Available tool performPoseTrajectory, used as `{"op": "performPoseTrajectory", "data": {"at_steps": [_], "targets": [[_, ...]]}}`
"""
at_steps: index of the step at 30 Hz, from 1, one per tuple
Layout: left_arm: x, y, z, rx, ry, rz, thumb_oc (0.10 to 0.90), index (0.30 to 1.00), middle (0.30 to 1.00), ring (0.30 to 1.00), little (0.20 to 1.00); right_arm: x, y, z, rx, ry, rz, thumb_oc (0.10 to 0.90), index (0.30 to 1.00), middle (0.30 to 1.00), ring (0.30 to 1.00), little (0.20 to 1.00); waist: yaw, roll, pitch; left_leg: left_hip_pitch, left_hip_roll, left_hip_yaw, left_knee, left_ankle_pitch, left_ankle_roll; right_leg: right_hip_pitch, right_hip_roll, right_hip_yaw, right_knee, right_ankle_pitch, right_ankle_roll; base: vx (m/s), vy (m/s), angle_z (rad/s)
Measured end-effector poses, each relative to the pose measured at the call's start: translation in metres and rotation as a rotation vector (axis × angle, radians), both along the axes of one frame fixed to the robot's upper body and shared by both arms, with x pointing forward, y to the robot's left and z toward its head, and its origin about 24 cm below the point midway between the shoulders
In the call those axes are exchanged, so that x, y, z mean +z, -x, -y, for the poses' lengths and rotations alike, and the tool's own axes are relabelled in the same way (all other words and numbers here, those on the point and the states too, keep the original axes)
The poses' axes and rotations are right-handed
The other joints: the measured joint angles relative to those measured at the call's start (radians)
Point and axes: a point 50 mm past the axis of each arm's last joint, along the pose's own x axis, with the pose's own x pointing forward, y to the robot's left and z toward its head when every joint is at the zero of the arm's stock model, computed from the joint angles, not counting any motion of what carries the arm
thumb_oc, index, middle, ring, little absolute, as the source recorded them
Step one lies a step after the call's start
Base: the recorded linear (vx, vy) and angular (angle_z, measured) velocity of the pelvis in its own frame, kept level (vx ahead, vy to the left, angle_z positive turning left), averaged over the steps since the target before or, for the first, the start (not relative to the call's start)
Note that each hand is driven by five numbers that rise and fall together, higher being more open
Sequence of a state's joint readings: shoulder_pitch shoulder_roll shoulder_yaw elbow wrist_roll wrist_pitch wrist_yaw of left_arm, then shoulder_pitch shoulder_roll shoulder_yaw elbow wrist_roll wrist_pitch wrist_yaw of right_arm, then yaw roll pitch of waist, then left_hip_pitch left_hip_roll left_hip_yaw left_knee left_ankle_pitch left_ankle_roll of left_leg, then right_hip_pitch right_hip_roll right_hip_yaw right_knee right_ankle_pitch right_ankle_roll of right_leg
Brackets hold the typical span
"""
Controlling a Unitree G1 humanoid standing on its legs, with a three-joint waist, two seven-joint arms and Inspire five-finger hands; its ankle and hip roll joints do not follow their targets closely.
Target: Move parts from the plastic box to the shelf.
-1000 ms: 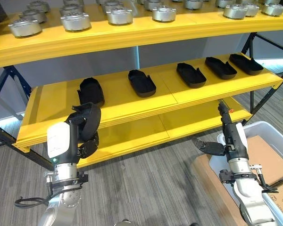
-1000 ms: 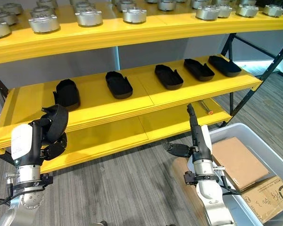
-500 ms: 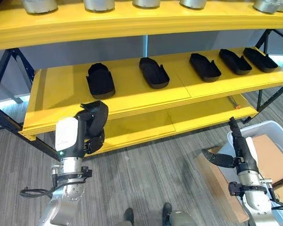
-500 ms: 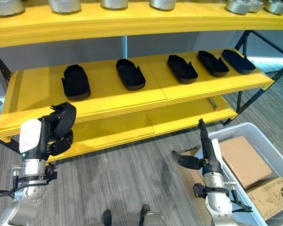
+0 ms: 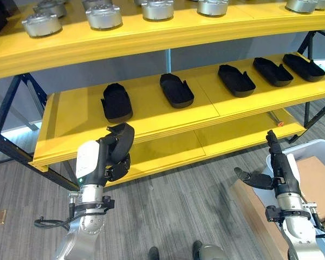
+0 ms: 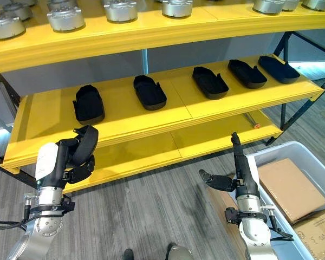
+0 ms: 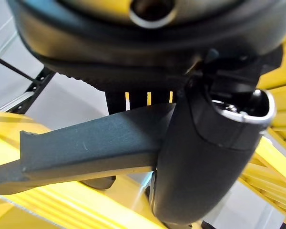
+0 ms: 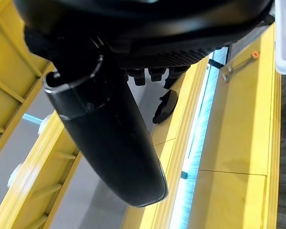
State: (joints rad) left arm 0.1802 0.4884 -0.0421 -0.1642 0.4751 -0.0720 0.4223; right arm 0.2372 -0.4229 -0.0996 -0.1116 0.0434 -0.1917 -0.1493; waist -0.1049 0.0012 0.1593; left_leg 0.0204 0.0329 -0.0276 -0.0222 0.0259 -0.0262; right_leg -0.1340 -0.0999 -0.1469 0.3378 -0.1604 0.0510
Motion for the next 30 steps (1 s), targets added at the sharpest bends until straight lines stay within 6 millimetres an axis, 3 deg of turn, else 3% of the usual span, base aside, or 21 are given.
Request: {"op": "performPoseTrajectory", "data": {"at_steps": [1, 2, 4, 7, 8, 9, 11, 14, 16, 18, 19, 21, 22, 23, 25, 27, 28, 30], "targets": [[0.0, 0.0, 0.0, 0.0, 0.0, 0.0, 0.4, 0.3, 0.3, 0.3, 0.3, 0.0, 0.0, 0.0, 0.0, 0.0, 0.0, 0.9, 1.0, 1.0, 1.0, 1.0, 0.0, 0.0, 0.0, 0.0, 0.0, 0.0, 0.0, 0.0, 0.0, 0.0, 0.0, 0.0, 0.0, 0.0, 0.0, 0.0, -0.116, 0.17], [0.0, 0.0, 0.001, -0.006, -0.002, -0.002, 0.4, 0.3, 0.3, 0.3, 0.3, 0.003, -0.001, 0.002, 0.007, 0.006, 0.005, 0.9, 1.0, 1.0, 1.0, 1.0, -0.001, 0.009, -0.01, -0.033, -0.004, -0.005, 0.042, 0.006, -0.006, -0.037, 0.008, 0.022, 0.055, -0.041, -0.014, -0.04, -0.087, 0.21], [0.001, -0.001, 0.001, -0.012, 0.0, -0.003, 0.4, 0.3, 0.3, 0.3, 0.3, 0.004, -0.003, 0.002, 0.011, 0.003, 0.01, 0.9, 1.0, 1.0, 1.0, 1.0, 0.003, 0.007, -0.01, -0.07, -0.004, -0.003, 0.089, 0.015, -0.013, -0.054, 0.008, 0.024, 0.071, -0.035, -0.028, -0.04, -0.051, 0.21], [-0.001, -0.001, 0.001, -0.018, 0.043, -0.018, 0.4, 0.3, 0.3, 0.3, 0.3, 0.007, -0.006, 0.001, 0.016, 0.006, 0.023, 0.9, 1.0, 1.0, 1.0, 1.0, 0.011, -0.006, -0.006, -0.105, 0.008, 0.0, 0.155, 0.053, -0.046, -0.053, -0.006, 0.027, 0.072, -0.041, -0.056, 0.05, 0.013, 0.07], [-0.002, -0.001, 0.0, -0.016, 0.052, -0.02, 0.4, 0.3, 0.3, 0.3, 0.3, 0.008, -0.008, 0.0, 0.017, 0.004, 0.031, 0.9, 1.0, 1.0, 1.0, 1.0, 0.012, -0.028, 0.006, -0.106, 0.024, 0.009, 0.165, 0.05, -0.02, -0.045, -0.015, 0.023, 0.057, -0.032, -0.087, 0.11, 0.128, -0.07], [-0.002, -0.001, -0.001, -0.014, 0.064, -0.024, 0.4, 0.3, 0.3, 0.3, 0.3, 0.008, -0.009, -0.001, 0.014, -0.005, 0.034, 0.9, 1.0, 1.0, 1.0, 1.0, 0.019, -0.032, 0.005, -0.1, 0.056, 0.041, 0.167, 0.037, -0.008, -0.037, -0.004, 0.011, 0.044, -0.025, -0.099, 0.06, 0.13, -0.04], [-0.001, -0.001, 0.0, -0.026, 0.073, -0.012, 0.4, 0.3, 0.3, 0.3, 0.3, 0.009, -0.008, 0.002, -0.001, 0.001, 0.041, 0.9, 1.0, 1.0, 1.0, 1.0, 0.009, -0.038, 0.007, -0.09, 0.182, 0.075, 0.14, 0.025, -0.014, -0.032, 0.011, 0.005, 0.037, -0.019, -0.106, 0.07, 0.168, 0.1], [0.002, -0.004, 0.002, -0.037, 0.077, 0.007, 0.4, 0.3, 0.3, 0.3, 0.3, 0.007, -0.008, 0.004, -0.031, -0.023, 0.044, 0.9, 1.0, 1.0, 1.0, 1.0, -0.003, -0.035, 0.006, -0.109, 0.306, 0.077, 0.046, 0.07, -0.078, -0.072, 0.04, 0.003, 0.056, -0.03, -0.1, 0.08, 0.214, 0.11], [0.002, -0.006, 0.002, -0.038, 0.078, 0.008, 0.4, 0.3, 0.3, 0.3, 0.3, 0.004, -0.007, 0.006, -0.043, -0.023, 0.032, 0.9, 1.0, 1.0, 1.0, 1.0, -0.002, -0.047, 0.019, -0.145, 0.348, 0.116, 0.036, 0.089, -0.106, -0.088, 0.038, 0.001, 0.073, -0.032, -0.099, 0.1, 0.211, -0.04], [-0.001, -0.006, 0.002, -0.035, 0.078, -0.007, 0.4, 0.3, 0.3, 0.3, 0.3, 0.005, -0.007, 0.007, -0.054, -0.021, 0.035, 0.9, 1.0, 1.0, 1.0, 1.0, 0.004, -0.031, 0.036, -0.162, 0.374, 0.129, 0.056, 0.102, -0.1, -0.097, 0.046, 0.001, 0.104, -0.041, -0.123, 0.16, 0.302, -0.19], [-0.005, -0.006, 0.002, -0.033, 0.08, -0.023, 0.4, 0.3, 0.3, 0.3, 0.3, 0.004, -0.007, 0.007, -0.065, -0.026, 0.04, 0.9, 1.0, 1.0, 1.0, 1.0, -0.001, -0.009, 0.045, -0.169, 0.385, 0.131, 0.06, 0.117, -0.116, -0.096, 0.052, 0.006, 0.123, -0.054, -0.077, 0.15, 0.312, -0.24], [-0.006, -0.006, 0.002, -0.032, 0.083, -0.024, 0.4, 0.3, 0.3, 0.3, 0.3, 0.005, -0.006, 0.008, -0.071, -0.018, 0.041, 0.9, 1.0, 1.0, 1.0, 1.0, -0.003, 0.029, 0.063, -0.156, 0.382, 0.134, 0.071, 0.119, -0.102, -0.104, 0.058, 0.017, 0.168, -0.073, -0.072, 0.14, 0.273, -0.25], [-0.007, -0.005, 0.003, -0.033, 0.087, -0.026, 0.4, 0.3, 0.3, 0.3, 0.3, 0.006, -0.005, 0.011, -0.072, 0.0, 0.037, 0.9, 1.0, 1.0, 1.0, 1.0, -0.004, 0.065, 0.065, -0.145, 0.376, 0.151, 0.066, 0.089, -0.062, -0.119, 0.064, 0.027, 0.201, -0.092, -0.05, 0.22, 0.338, -0.27], [-0.005, -0.005, 0.001, -0.033, 0.079, -0.019, 0.4, 0.3, 0.3, 0.3, 0.3, 0.005, -0.005, 0.011, -0.071, 0.003, 0.034, 0.9, 1.0, 1.0, 1.0, 1.0, 0.002, 0.059, 0.072, -0.137, 0.37, 0.151, 0.061, 0.11, -0.117, -0.131, 0.05, 0.056, 0.228, -0.111, -0.028, 0.3, 0.426, -0.26], [-0.005, -0.006, 0.0, -0.024, 0.076, -0.024, 0.4, 0.3, 0.3, 0.3, 0.3, -0.005, 0.002, 0.006, -0.088, -0.04, 0.007, 0.9, 1.0, 1.0, 1.0, 1.0, 0.009, 0.023, 0.073, -0.125, 0.296, 0.205, 0.073, 0.101, -0.144, -0.119, -0.032, 0.088, 0.204, -0.098, 0.018, 0.23, 0.268, -0.02], [-0.004, -0.006, 0.0, -0.027, 0.087, -0.021, 0.4, 0.3, 0.3, 0.3, 0.3, -0.013, 0.01, 0.006, -0.1, -0.051, -0.025, 0.9, 1.0, 1.0, 1.0, 1.0, 0.007, 0.015, 0.07, -0.115, 0.249, 0.202, 0.07, 0.095, -0.145, -0.077, -0.08, 0.082, 0.148, -0.074, 0.059, 0.18, 0.244, 0.29], [-0.003, -0.006, 0.0, -0.024, 0.112, -0.017, 0.4, 0.3, 0.3, 0.3, 0.3, -0.015, 0.013, 0.005, -0.102, -0.043, -0.037, 0.9, 1.0, 1.0, 1.0, 1.0, 0.014, 0.011, 0.07, -0.112, 0.222, 0.203, 0.075, 0.084, -0.128, -0.052, -0.11, 0.078, 0.112, -0.062, 0.08, 0.13, 0.179, 0.27], [-0.001, -0.006, -0.004, -0.012, 0.111, -0.01, 0.4, 0.3, 0.3, 0.3, 0.3, -0.015, 0.011, 0.003, -0.096, -0.04, -0.032, 0.9, 1.0, 1.0, 1.0, 1.0, 0.032, 0.011, 0.069, -0.11, 0.196, 0.207, 0.089, 0.069, -0.118, -0.022, -0.133, 0.08, 0.065, -0.045, 0.102, 0.12, 0.166, 0.1]]}}
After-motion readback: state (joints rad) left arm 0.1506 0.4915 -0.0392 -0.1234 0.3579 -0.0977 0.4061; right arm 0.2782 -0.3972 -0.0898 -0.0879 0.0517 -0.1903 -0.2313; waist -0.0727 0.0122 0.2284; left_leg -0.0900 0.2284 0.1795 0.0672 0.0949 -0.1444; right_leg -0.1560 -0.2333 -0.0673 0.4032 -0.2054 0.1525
